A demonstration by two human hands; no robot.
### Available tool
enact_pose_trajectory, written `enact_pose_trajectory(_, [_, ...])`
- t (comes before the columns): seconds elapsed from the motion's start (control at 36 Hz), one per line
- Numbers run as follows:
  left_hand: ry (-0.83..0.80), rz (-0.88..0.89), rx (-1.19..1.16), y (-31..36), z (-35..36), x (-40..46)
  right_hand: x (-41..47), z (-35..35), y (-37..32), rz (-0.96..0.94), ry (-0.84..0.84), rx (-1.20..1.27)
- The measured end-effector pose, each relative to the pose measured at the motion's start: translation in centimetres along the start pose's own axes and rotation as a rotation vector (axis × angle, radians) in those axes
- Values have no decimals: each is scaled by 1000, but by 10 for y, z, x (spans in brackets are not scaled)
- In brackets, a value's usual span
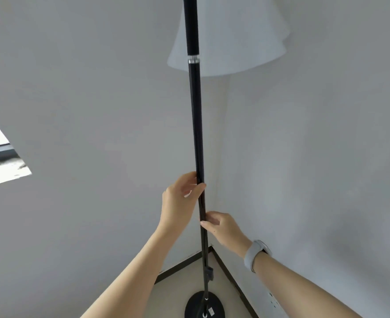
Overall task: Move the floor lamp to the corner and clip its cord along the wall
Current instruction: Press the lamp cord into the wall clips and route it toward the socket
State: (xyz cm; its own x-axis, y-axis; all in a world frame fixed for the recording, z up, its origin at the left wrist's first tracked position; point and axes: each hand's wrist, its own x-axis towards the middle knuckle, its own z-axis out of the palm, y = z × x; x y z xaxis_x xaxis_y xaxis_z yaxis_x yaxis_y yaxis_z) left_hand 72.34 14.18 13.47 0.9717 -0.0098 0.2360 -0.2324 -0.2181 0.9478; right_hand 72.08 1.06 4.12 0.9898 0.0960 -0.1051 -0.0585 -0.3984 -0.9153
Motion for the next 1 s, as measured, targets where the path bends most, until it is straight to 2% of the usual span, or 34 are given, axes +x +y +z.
enact_pose_trajectory(0.11, [42, 41, 17, 34, -3, 13, -6, -14, -35, -10, -4, 37])
enact_pose_trajectory(0.22, [-24, 12, 59, 46, -4, 20, -5, -15, -54, -21, 34, 21])
enact_pose_trajectory(0.36, [-84, 8, 111, 48, -10, 20, -11, -8, -57, -14, 103, 11])
enact_pose_trajectory(0.75, [-133, -25, 85, 46, -11, 27, -8, -12, -53, -38, 138, -80])
enact_pose_trajectory(0.94, [-100, 4, 60, 34, -14, 21, -11, -6, -55, -48, 91, -93])
enact_pose_trajectory(1.0, [-92, -2, 89, 27, -12, 17, -12, 1, -54, -61, 146, -142])
